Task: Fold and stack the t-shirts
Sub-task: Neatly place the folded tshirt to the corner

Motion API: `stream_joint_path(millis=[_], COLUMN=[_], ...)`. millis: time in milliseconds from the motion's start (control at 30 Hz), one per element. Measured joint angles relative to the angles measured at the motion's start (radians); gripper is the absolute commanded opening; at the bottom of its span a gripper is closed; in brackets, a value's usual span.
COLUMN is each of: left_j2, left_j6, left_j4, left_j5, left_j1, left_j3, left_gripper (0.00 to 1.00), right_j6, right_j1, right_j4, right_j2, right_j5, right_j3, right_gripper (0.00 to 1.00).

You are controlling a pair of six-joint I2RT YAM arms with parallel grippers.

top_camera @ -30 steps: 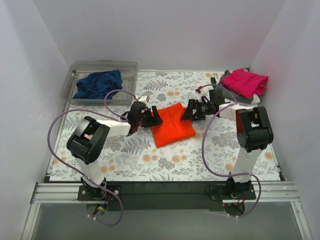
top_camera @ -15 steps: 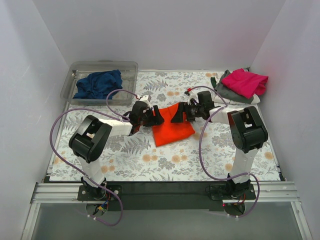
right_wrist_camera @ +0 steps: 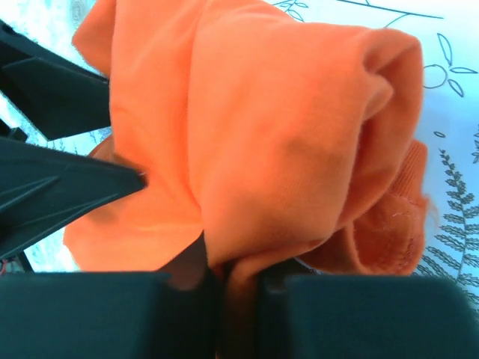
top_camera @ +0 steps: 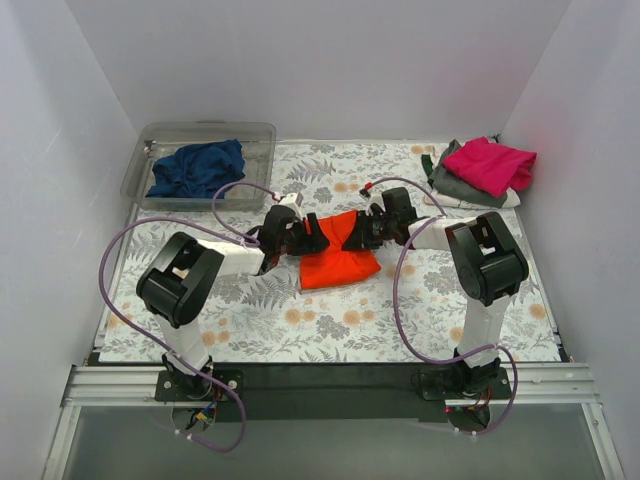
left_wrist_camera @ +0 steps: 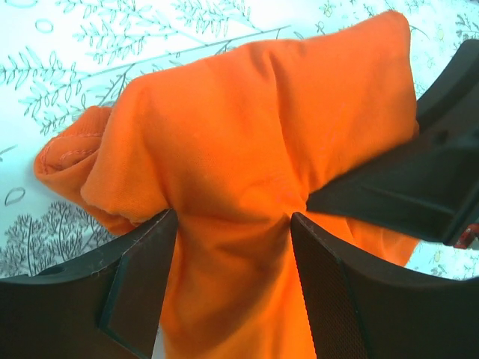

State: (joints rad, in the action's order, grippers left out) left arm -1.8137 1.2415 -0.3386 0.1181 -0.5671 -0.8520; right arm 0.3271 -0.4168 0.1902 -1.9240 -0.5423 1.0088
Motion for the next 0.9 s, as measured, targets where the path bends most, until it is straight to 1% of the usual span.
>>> stream_joint_path(millis=[167,367,500,633,900], left_j2=[0.05,0.198,0.297,0.358,0.373], left_j6=[0.004,-0.003,-0.005,-0.008,-0.008], left_j4=[0.028,0.124,0.15,0.163,0.208], left_j5=[0.001,-0.006,-0.008,-0.021,-0.037], left_j1=[-0.005,-0.008,-0.01,-0.011,-0.004], left_j3=[0.038,0.073,0.083,0.108,0.169], left_gripper=[0.59,0.6,0.61,0.61,0.62], right_j6=[-0.009,-0.091,-0.154,-0.203,-0.279], right_j1=[-0.003,-0.008,0.027,0.083,0.175], right_j4=[-0.055,-0.221,-0.358,-0.451,-0.572], right_j2=[0.0,0.0,0.0,-0.004,-0.082], right_j5=[0.035,0.151,0.253,0.321,0.39], right_j3=[0.028,0.134,0.248,0.381,0.649], right_gripper=[0.01,0.01,0.01,0.01,0.01])
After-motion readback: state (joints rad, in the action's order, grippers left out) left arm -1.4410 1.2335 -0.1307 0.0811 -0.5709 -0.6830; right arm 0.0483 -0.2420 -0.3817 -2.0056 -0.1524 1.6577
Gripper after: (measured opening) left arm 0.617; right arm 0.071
